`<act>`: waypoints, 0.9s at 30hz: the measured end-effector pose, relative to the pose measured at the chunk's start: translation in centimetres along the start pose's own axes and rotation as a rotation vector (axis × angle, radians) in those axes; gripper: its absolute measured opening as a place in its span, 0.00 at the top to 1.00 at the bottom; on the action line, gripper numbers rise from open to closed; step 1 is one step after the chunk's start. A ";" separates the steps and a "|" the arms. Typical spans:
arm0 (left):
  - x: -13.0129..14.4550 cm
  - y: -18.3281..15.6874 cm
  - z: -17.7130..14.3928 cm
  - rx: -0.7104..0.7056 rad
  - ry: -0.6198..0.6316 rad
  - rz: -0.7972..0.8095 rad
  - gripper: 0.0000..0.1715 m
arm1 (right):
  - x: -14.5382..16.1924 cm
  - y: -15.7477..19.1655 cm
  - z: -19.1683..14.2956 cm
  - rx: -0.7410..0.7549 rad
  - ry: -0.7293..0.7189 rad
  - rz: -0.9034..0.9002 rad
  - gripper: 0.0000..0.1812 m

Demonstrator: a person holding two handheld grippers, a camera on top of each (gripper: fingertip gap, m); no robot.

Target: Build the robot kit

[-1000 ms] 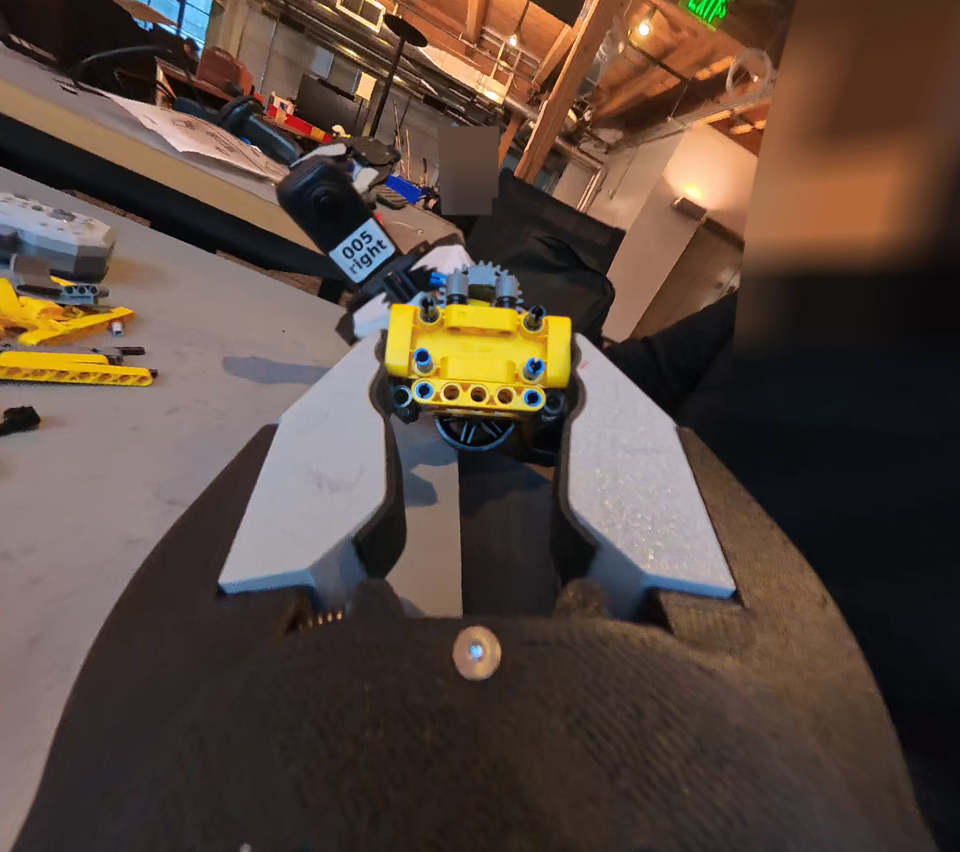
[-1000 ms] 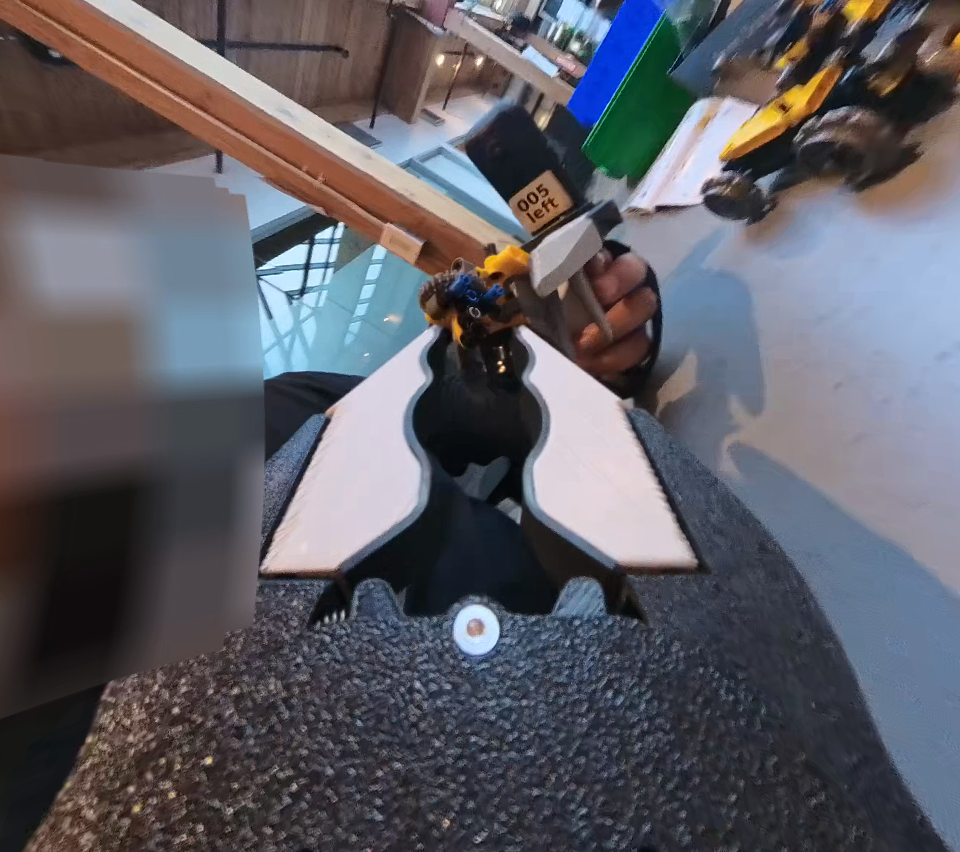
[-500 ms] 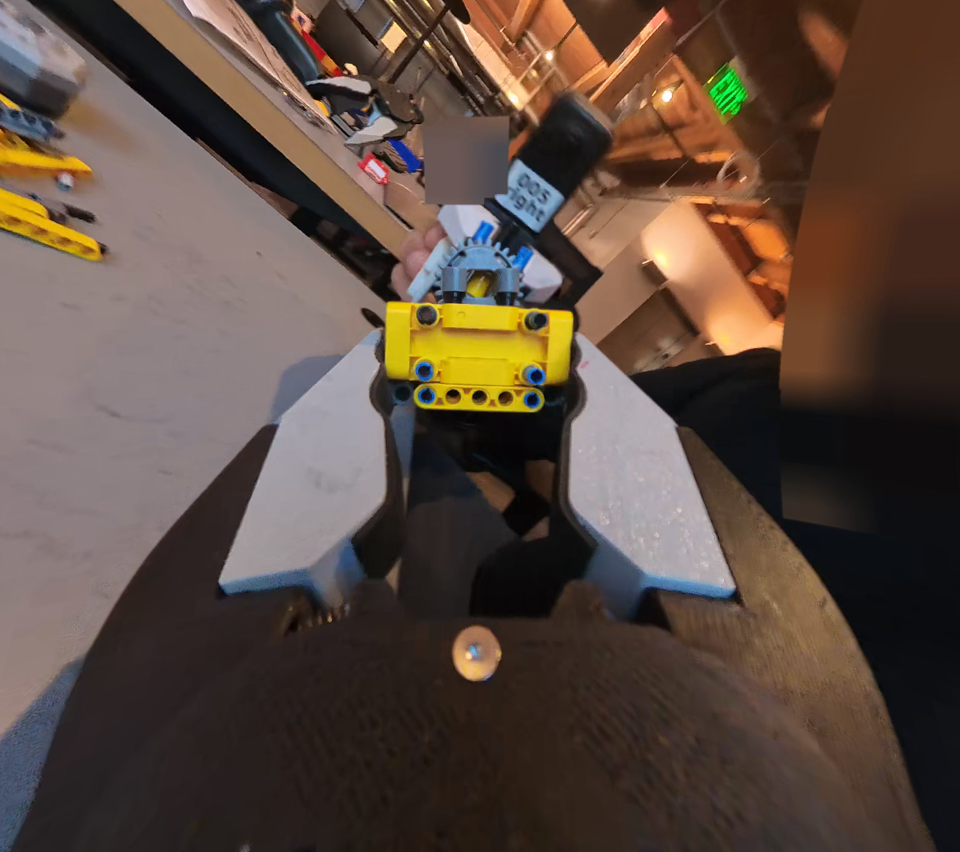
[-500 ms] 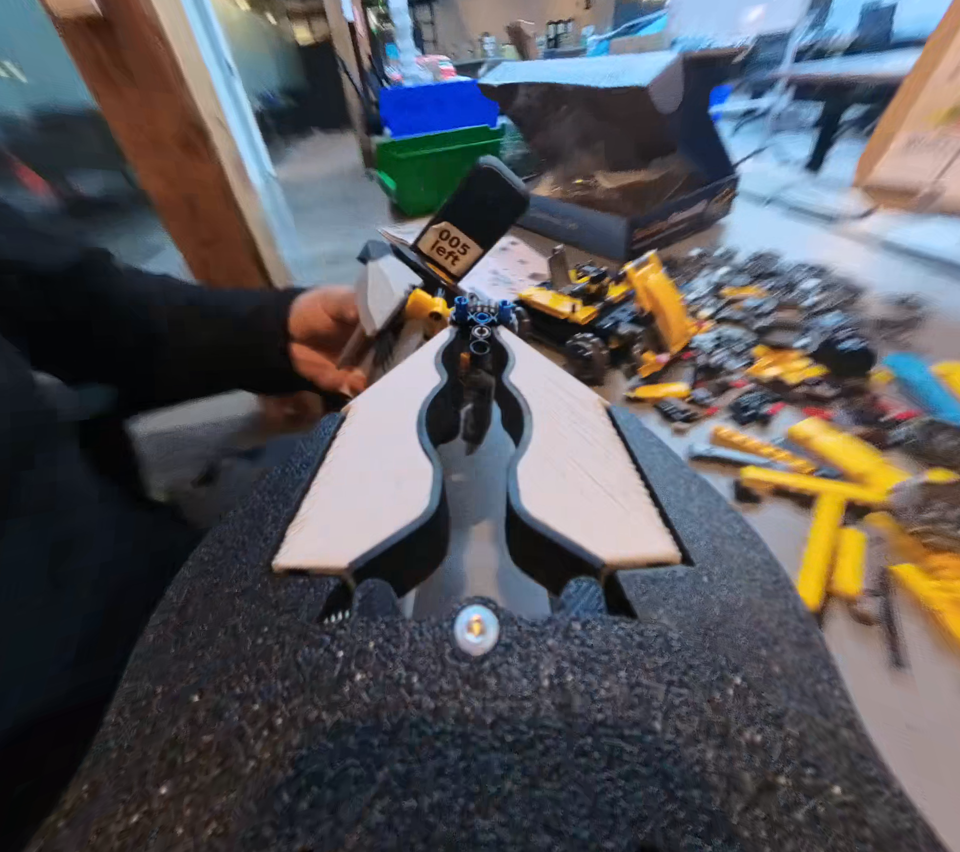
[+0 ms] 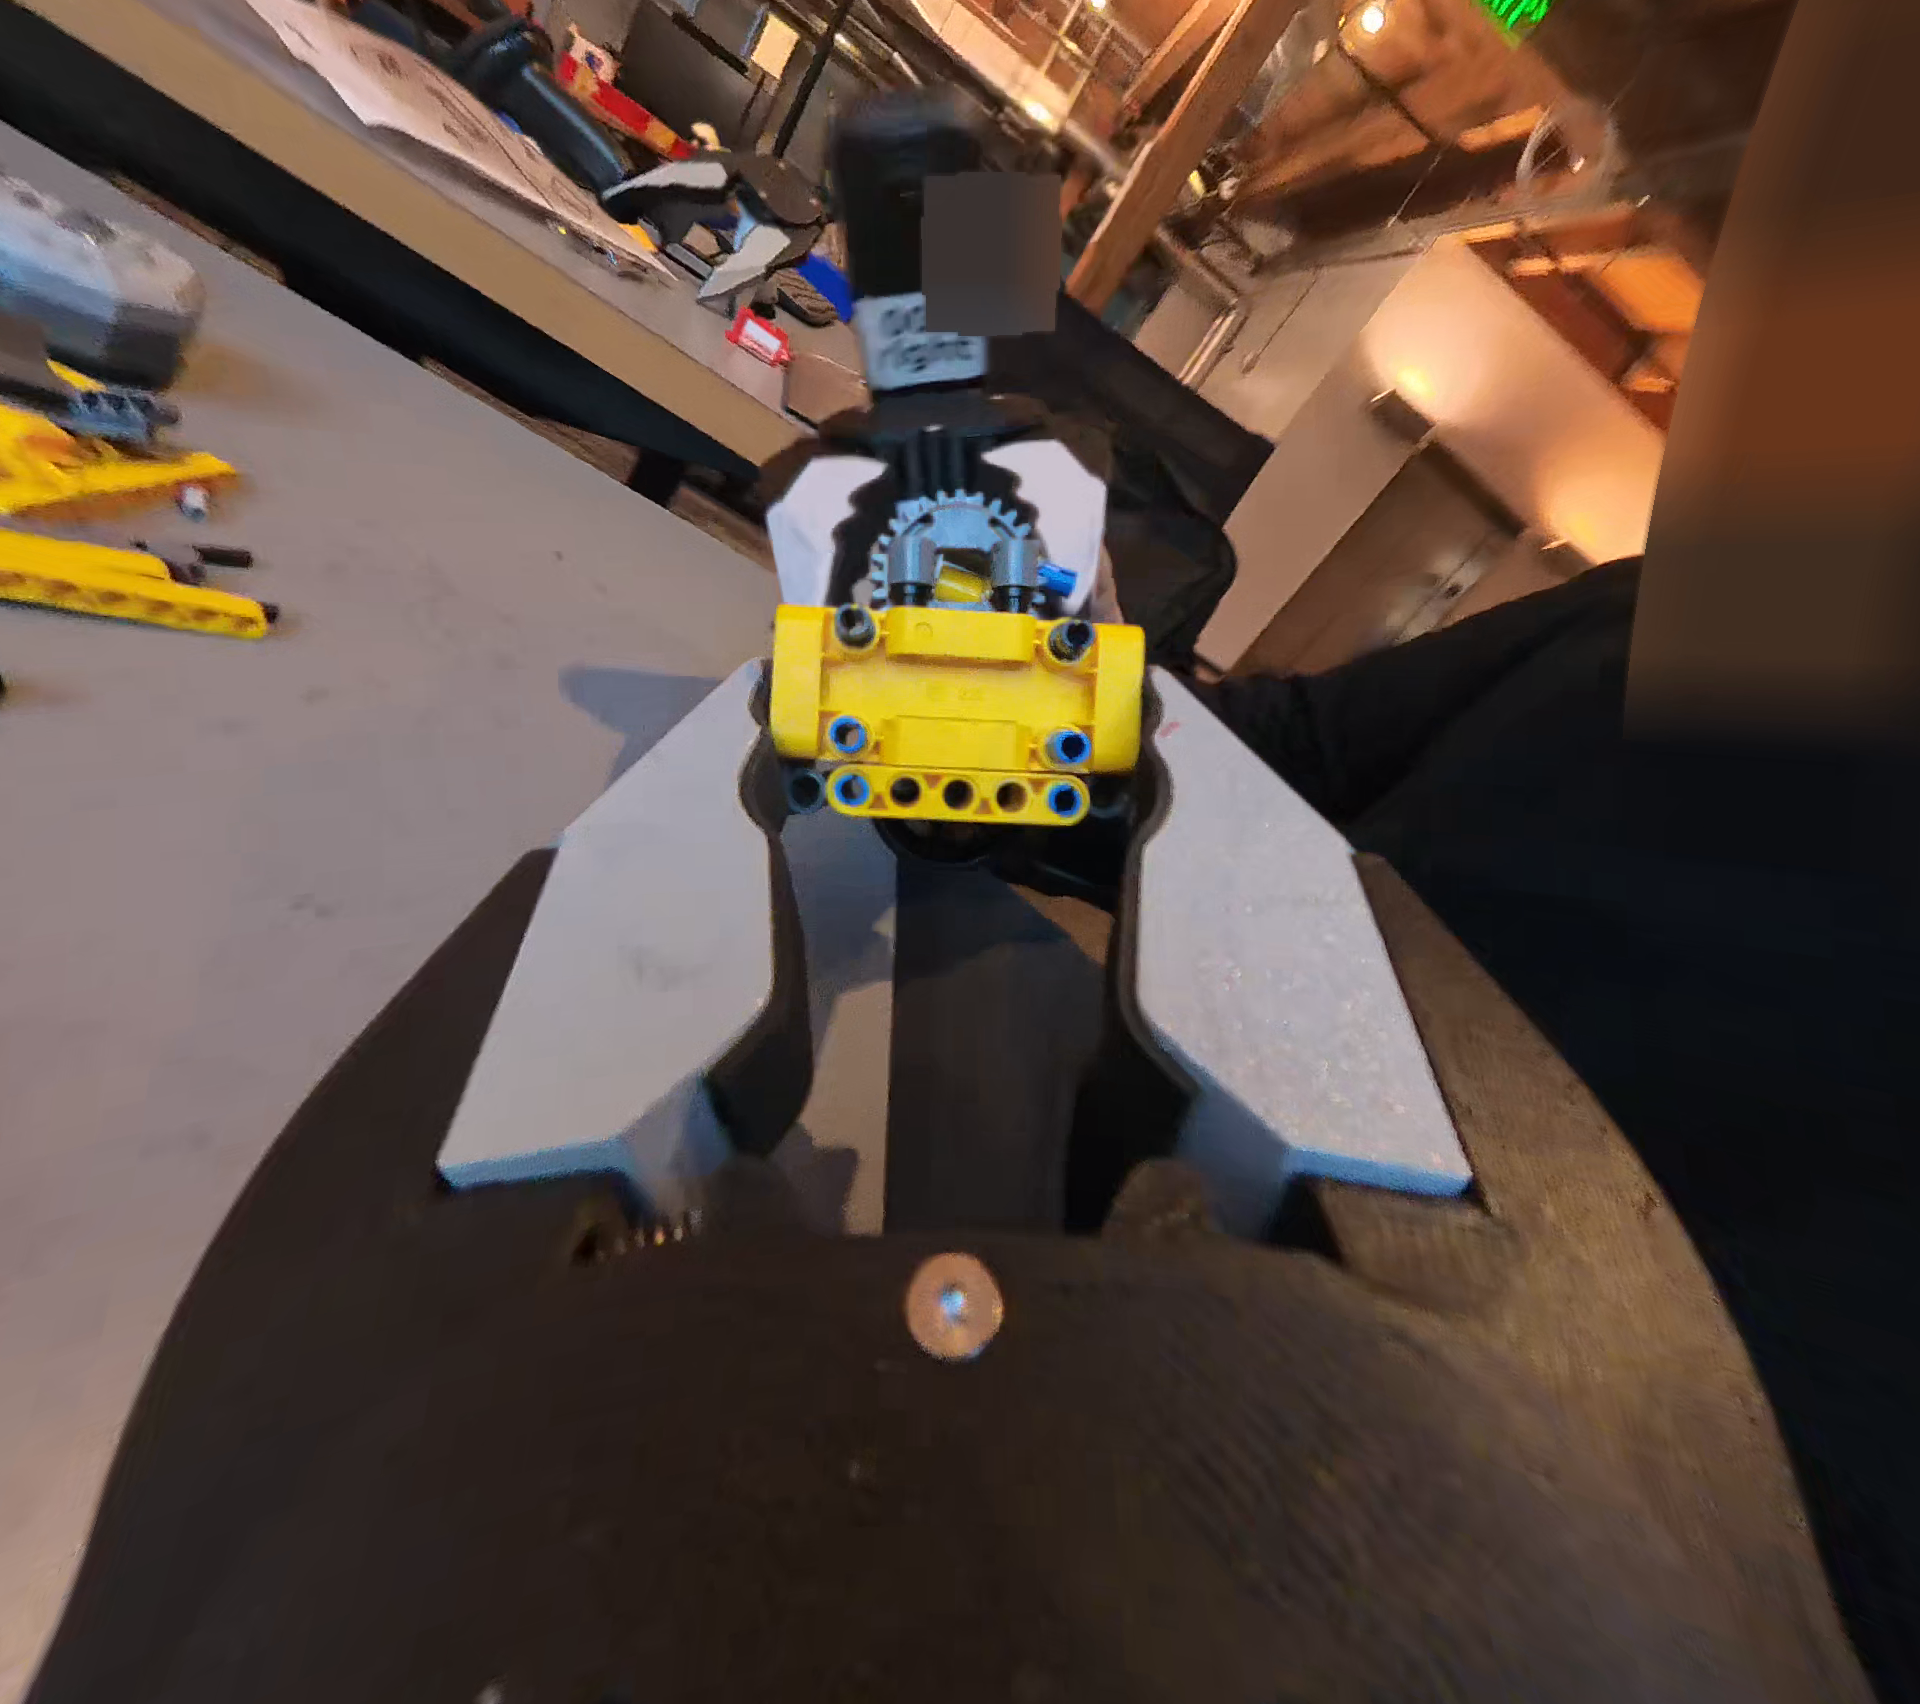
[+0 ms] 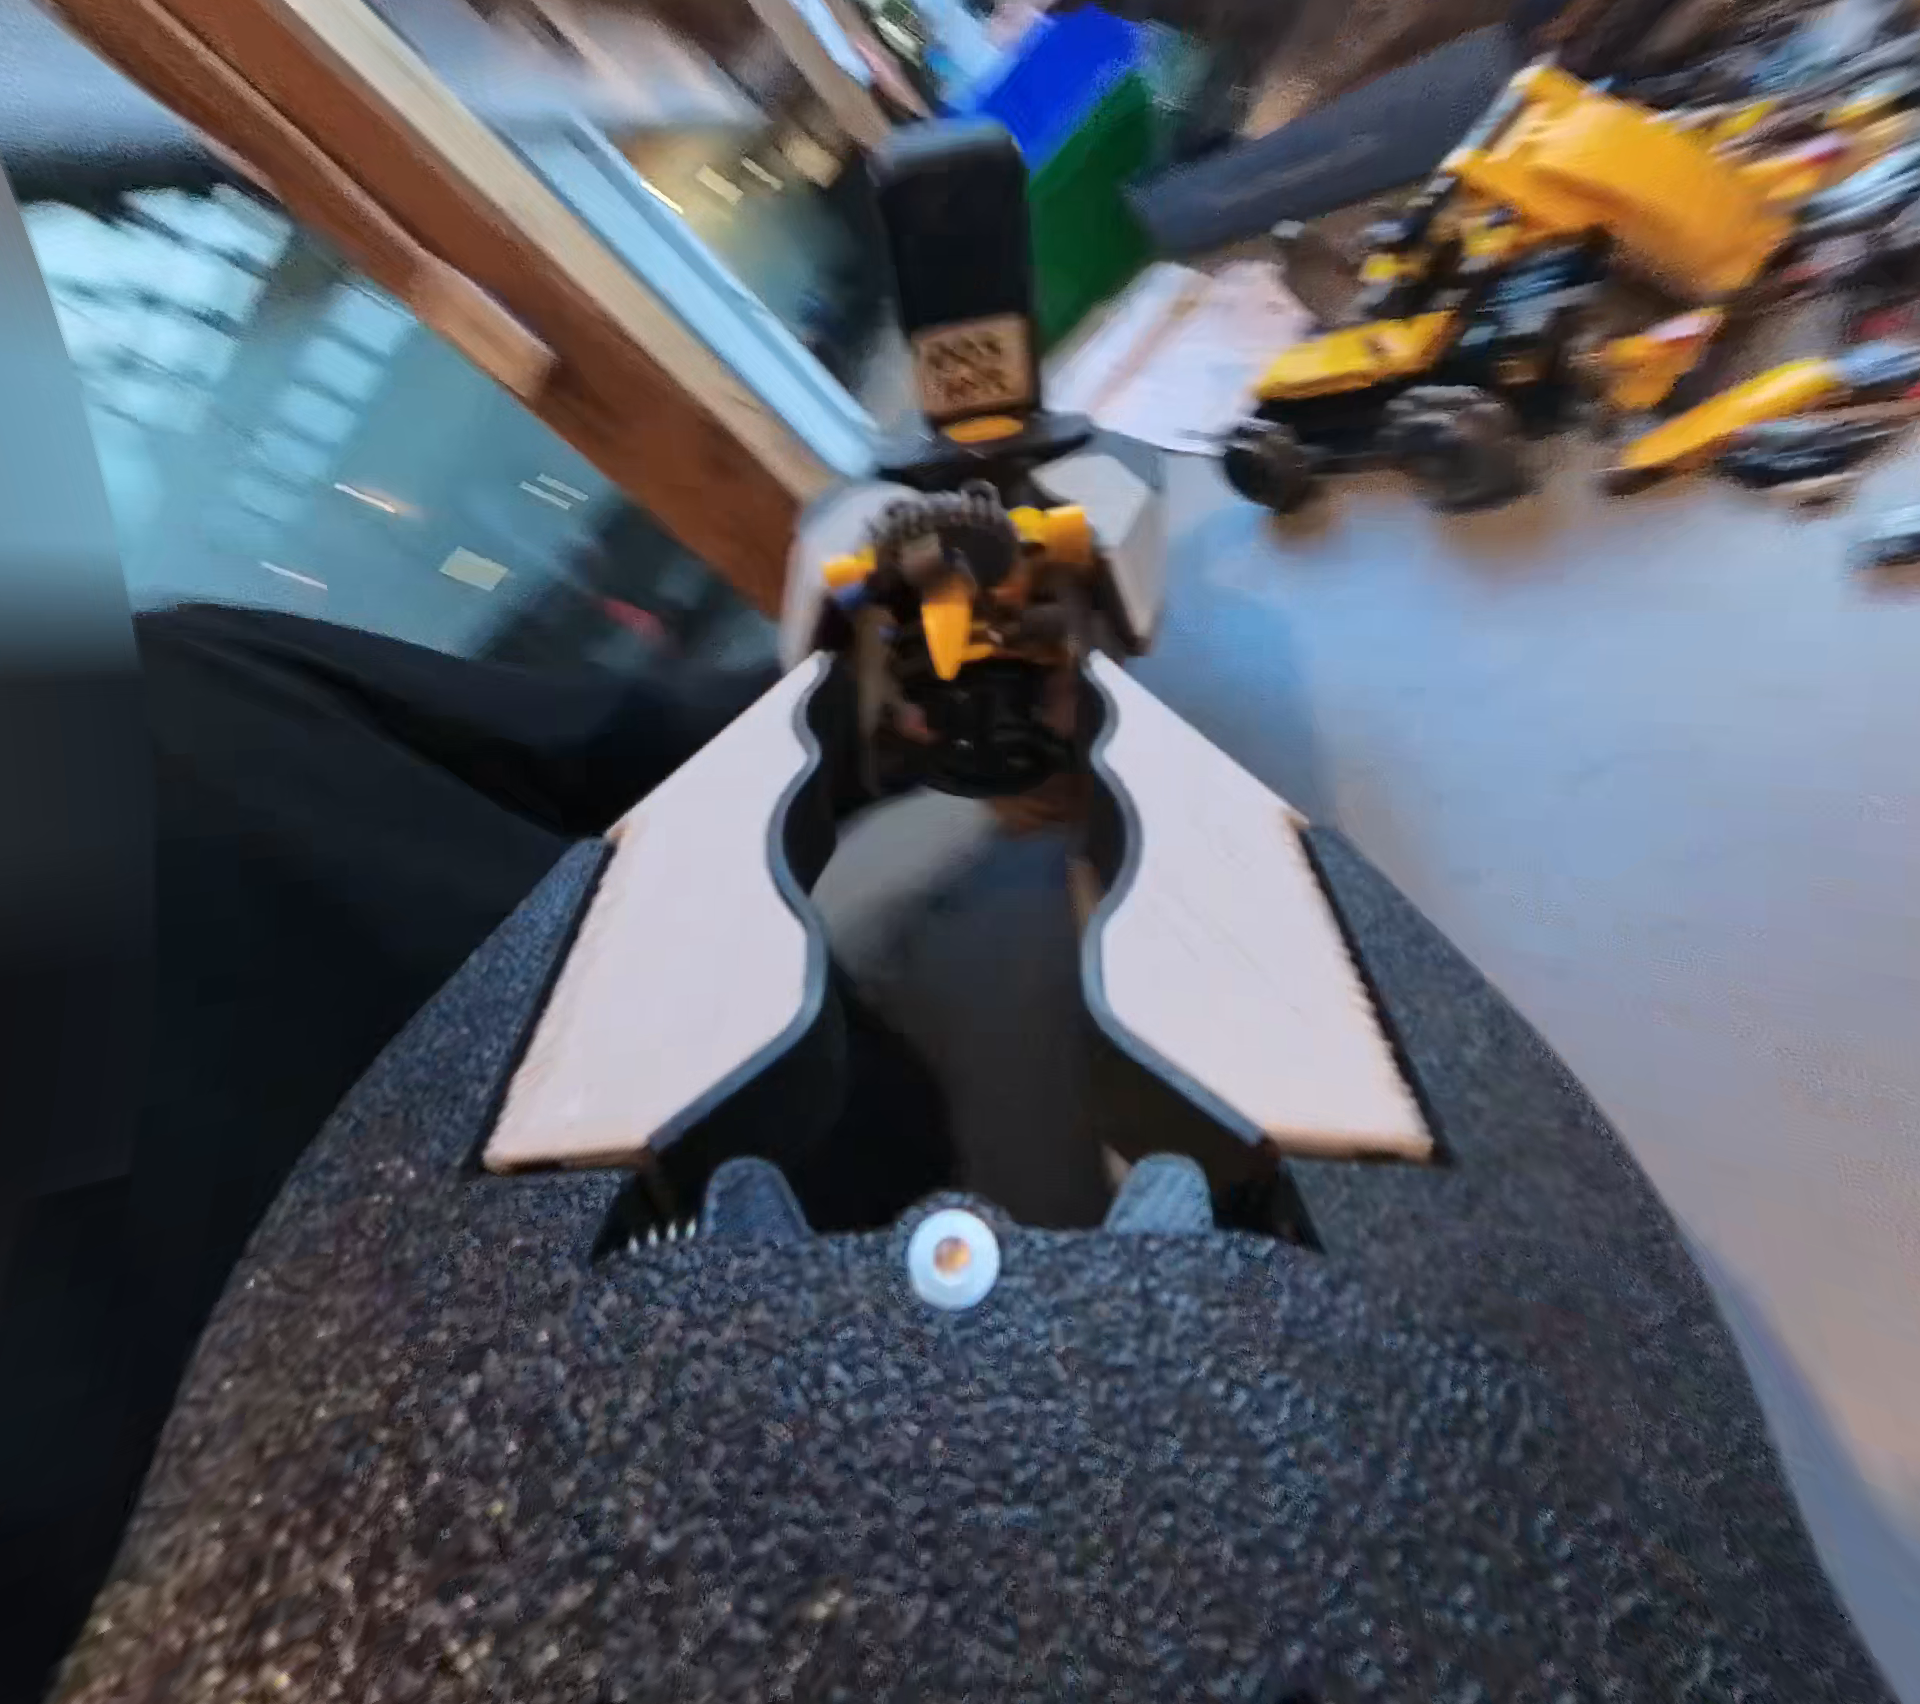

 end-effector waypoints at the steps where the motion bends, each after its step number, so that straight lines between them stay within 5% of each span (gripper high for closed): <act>1: -0.1 0.0 0.0 -0.023 0.016 0.022 0.62 | -0.2 0.0 -0.2 -0.109 -0.033 0.107 0.78; 4: 0.4 0.4 -0.1 -0.097 0.101 0.054 0.62 | 0.1 -0.1 -0.3 -0.322 -0.032 0.299 0.86; 8: 0.8 0.7 -0.1 -0.099 0.121 0.041 0.62 | 1.0 -1.2 0.5 -0.339 -0.011 0.360 1.00; 13: 1.1 1.4 -0.5 -0.146 0.158 0.009 0.62 | 1.6 -2.7 0.6 -0.250 0.008 0.346 1.00; 14: 0.9 1.2 -0.5 -0.129 0.141 0.027 0.62 | 1.7 -2.9 0.5 -0.225 0.007 0.330 0.95; 16: 0.6 1.0 -0.5 -0.117 0.105 0.050 0.62 | 1.7 -2.9 0.6 -0.207 0.022 0.328 0.72; 22: 1.1 0.9 0.2 -0.117 0.148 0.049 0.62 | 2.1 -1.6 1.7 -0.372 0.040 0.354 0.85; 27: 1.6 1.5 -0.1 -0.140 0.164 -0.052 0.62 | 1.9 -2.2 1.7 -0.272 0.042 0.257 0.86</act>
Point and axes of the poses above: each gripper's, where its closed fingertips meet, z out along the fingers, x out of its underside, y = z × x across the jaws, the point moved 6 cm from there along -z, back along the fingers, and after that the axes turned 12 degrees about x, right-handed, at the moved point
